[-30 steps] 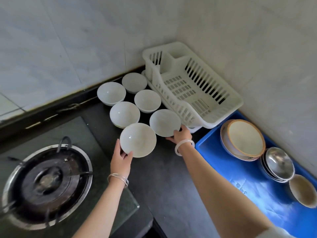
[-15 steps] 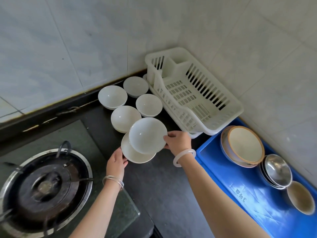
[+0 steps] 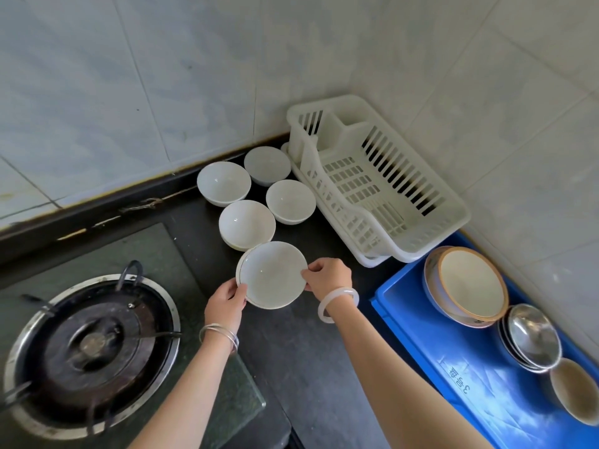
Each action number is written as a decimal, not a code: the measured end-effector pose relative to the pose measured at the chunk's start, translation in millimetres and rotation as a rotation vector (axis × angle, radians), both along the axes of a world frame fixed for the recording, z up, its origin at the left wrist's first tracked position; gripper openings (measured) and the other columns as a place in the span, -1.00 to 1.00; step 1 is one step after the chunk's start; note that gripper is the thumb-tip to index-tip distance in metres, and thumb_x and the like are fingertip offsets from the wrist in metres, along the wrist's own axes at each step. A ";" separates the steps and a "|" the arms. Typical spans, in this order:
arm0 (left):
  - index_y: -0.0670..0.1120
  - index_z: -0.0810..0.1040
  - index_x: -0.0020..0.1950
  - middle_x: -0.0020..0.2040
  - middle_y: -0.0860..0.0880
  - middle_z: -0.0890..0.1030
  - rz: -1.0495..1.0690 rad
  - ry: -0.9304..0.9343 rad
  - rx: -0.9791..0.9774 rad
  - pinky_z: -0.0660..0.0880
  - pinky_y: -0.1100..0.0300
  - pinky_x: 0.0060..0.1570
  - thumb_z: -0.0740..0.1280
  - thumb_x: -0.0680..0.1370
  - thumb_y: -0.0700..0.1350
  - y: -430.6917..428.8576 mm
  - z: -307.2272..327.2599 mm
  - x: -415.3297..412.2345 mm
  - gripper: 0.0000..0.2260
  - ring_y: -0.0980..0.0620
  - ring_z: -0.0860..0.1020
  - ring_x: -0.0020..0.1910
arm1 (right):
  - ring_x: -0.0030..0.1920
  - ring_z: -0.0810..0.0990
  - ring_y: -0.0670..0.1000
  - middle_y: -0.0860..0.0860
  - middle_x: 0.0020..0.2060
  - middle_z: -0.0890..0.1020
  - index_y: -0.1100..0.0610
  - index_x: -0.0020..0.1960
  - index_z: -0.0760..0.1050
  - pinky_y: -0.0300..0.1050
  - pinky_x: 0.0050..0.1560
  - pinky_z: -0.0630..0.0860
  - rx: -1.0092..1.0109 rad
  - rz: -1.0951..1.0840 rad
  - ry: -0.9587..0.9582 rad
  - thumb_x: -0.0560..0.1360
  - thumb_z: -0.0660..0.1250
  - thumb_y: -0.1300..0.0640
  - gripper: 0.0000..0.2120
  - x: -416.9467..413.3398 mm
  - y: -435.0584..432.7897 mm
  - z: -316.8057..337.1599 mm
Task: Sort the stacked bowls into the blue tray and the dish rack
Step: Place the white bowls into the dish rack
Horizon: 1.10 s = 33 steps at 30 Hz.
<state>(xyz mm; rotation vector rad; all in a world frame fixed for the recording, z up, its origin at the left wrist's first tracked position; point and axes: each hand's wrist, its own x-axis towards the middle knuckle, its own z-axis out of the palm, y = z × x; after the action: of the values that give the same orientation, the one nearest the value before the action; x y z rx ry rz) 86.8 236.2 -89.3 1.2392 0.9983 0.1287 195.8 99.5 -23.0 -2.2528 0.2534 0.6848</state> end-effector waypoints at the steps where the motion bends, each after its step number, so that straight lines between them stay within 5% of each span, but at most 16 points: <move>1: -0.14 0.56 0.14 -0.01 -0.10 0.61 -0.001 -0.003 -0.009 0.50 0.08 0.12 0.27 0.52 -0.19 0.1 0.0 0.3 -0.79 -0.06 0.58 -0.02 | -0.24 0.67 -0.01 0.03 -0.26 0.64 0.02 -0.22 0.51 -0.11 -0.15 0.63 0.009 -0.009 0.016 0.44 0.37 0.16 -0.91 0.4 -0.8 -2.9; 5: -0.17 0.53 0.15 0.01 -0.11 0.57 0.012 0.005 -0.094 0.49 0.06 0.13 0.25 0.54 -0.18 2.1 0.9 3.4 -0.79 -0.10 0.55 0.02 | -0.21 0.64 0.02 0.07 -0.14 0.63 0.04 -0.05 0.50 -0.05 -0.12 0.64 0.021 -0.017 0.059 0.44 0.39 0.12 -0.88 -1.3 -3.0 -13.7; 8: -0.13 0.50 0.16 0.04 -0.10 0.54 0.021 0.007 -0.161 0.49 0.06 0.11 0.23 0.56 -0.16 4.4 4.5 5.5 -0.80 -0.12 0.53 0.04 | -0.10 0.63 0.05 0.08 0.00 0.61 0.03 0.25 0.44 -0.06 -0.18 0.64 0.192 -0.084 0.248 0.50 0.32 0.11 -0.68 -4.7 -4.1 -16.0; 11: -0.07 0.48 0.13 0.09 -0.11 0.53 0.037 0.004 -0.209 0.49 0.09 0.02 0.20 0.56 -0.16 0.9 10.7 6.9 -0.83 -0.15 0.53 0.10 | -0.12 0.65 0.08 0.06 0.04 0.58 0.04 0.33 0.40 0.00 -0.16 0.64 0.398 -0.141 0.386 0.56 0.23 0.12 -0.66 -11.5 -3.5 -16.9; 18: -0.08 0.51 0.07 0.11 -0.14 0.55 0.051 0.033 -0.149 0.53 0.07 -0.05 0.21 0.55 -0.17 -4.5 30.2 8.8 -0.85 -0.23 0.55 0.14 | -0.18 0.67 0.04 -0.05 -0.15 0.61 0.08 0.29 0.47 0.01 -0.12 0.66 0.420 -0.140 0.314 0.55 0.25 0.14 -0.69 -13.2 -11.2 -13.1; 24: -0.06 0.53 -0.09 -0.04 -0.10 0.59 -0.034 -0.088 -0.103 0.55 0.16 -0.24 0.25 0.53 -0.17 -14.8 76.8 39.3 -0.92 -0.15 0.59 0.04 | -0.19 0.68 0.05 0.11 0.01 0.64 0.07 0.16 0.55 -0.11 -0.26 0.65 0.540 -0.184 0.166 0.54 0.27 0.15 -0.79 10.2 -36.6 25.1; 27: -0.11 0.51 -0.02 -0.04 -0.13 0.58 -0.075 -0.146 -0.088 0.56 0.19 -0.28 0.25 0.53 -0.17 -22.1 103.4 74.4 -0.92 -0.14 0.58 0.02 | -0.26 0.70 0.02 0.07 -0.10 0.67 -0.01 -0.08 0.58 -0.15 -0.29 0.64 0.587 -0.204 0.049 0.53 0.29 0.15 -0.88 35.4 -49.9 55.0; 33: -0.12 0.44 0.02 0.07 -0.14 0.52 -0.200 -0.219 -0.026 0.57 0.16 -0.23 0.25 0.54 -0.13 -40.0 142.0 167.2 -0.90 -0.15 0.56 0.08 | -0.19 0.69 0.09 0.10 -0.09 0.64 0.04 -0.07 0.54 -0.13 -0.29 0.65 0.593 -0.275 -0.067 0.54 0.26 0.17 -0.91 108.7 -68.8 95.3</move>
<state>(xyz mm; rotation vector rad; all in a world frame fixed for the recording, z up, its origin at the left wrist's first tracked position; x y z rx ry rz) 254.0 196.2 52.6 1.2645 0.6821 0.0928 304.6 30.7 72.3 -1.6332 0.2773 0.4595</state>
